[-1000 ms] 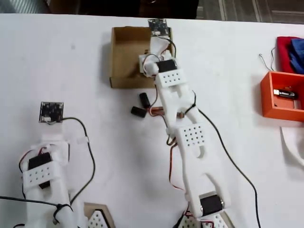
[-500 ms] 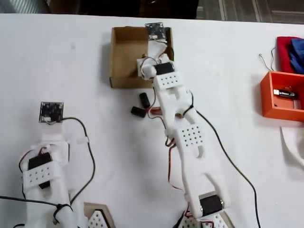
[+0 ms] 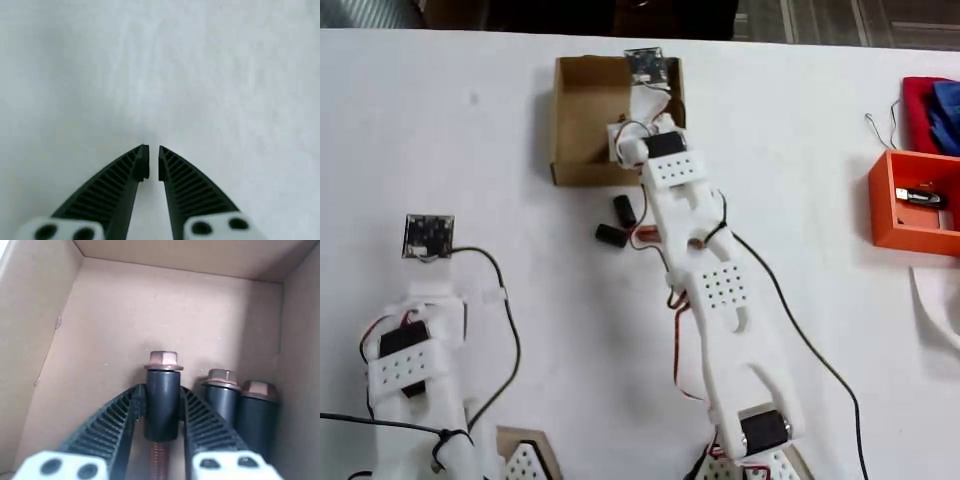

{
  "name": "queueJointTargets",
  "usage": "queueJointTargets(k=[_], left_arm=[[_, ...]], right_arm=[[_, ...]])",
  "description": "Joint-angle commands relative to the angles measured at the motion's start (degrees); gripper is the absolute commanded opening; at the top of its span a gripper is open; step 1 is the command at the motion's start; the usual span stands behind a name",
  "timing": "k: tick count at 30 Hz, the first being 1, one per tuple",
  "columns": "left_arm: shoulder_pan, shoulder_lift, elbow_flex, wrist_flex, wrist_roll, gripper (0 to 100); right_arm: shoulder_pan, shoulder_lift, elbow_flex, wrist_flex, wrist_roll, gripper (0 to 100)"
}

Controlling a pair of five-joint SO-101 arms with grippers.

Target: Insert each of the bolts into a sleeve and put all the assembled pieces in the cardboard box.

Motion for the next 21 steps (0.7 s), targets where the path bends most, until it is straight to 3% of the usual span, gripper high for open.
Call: queueJointTargets(k=[1, 21], left_arm=[[-0.44, -0.97, -0.22, -0.62, 0.00, 6], [-0.44, -0.97, -0.22, -0.62, 0.00, 6]], right_arm=[[0.31, -0.48, -0.70, -1.10, 0.09, 7.9], [3.03, -1.01, -3.52, -0.84, 0.09, 8.0]])
